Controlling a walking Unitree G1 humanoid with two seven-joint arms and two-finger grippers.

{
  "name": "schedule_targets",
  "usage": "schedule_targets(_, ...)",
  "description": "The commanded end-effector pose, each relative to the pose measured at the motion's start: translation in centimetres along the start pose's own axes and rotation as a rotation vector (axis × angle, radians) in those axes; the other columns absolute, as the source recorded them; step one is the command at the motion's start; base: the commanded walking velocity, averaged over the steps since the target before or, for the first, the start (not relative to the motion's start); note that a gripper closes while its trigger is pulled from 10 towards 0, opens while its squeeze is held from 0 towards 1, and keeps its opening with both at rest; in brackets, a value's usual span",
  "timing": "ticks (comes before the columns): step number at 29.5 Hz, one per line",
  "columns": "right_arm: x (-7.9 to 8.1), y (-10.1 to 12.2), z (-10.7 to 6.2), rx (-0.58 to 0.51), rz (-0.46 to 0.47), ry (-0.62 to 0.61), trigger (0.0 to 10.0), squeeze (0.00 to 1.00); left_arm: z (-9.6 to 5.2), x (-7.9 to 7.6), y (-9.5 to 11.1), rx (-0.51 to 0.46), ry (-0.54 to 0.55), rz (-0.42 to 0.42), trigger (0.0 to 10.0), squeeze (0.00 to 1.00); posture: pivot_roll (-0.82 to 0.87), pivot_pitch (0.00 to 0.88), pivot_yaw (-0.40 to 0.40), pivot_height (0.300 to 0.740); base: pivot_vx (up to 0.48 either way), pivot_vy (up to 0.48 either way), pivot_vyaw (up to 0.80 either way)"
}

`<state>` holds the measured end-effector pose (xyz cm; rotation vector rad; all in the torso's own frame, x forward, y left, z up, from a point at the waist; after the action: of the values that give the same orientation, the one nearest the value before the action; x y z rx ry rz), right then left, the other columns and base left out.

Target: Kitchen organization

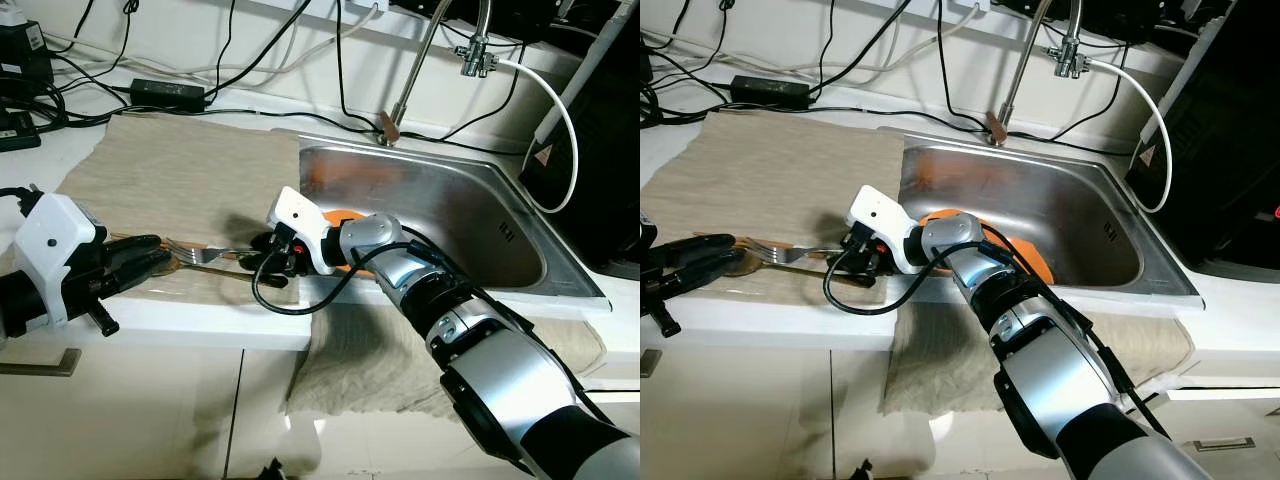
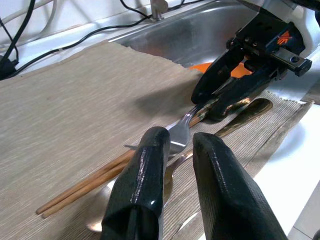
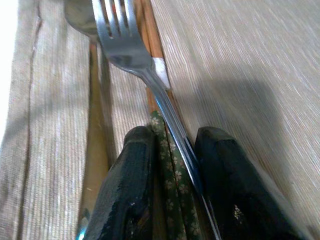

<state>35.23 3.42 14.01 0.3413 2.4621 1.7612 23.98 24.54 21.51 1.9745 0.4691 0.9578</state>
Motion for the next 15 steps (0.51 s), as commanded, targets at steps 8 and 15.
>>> schedule_targets(8,-1.0,2.9,-1.9,-0.166,0.064,0.052,0.0,0.0,0.5,-0.8,0.5,-0.019,-0.036,0.012,10.0,0.0,0.05,0.0,-0.177,0.74,0.0,0.0,0.0)
schedule_targets(15,-1.3,2.5,-2.9,-0.159,0.071,0.082,0.0,0.0,1.1,-0.7,0.7,-0.03,-0.054,0.016,10.0,0.0,0.03,0.0,-0.152,0.74,0.0,0.0,0.0)
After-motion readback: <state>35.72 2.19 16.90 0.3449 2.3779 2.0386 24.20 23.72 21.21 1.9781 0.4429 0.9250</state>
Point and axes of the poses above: a point about 5 cm out from each wrist's last joint towards the gripper, its own z axis pointing out of the wrist towards the gripper, its own y axis along the axis of the wrist's last joint, x = y × z, the point moved 3 cm from there along z, pointing out of the wrist towards the gripper, and after that the axes turned 10 degrees about z, right-handed, at the moved point
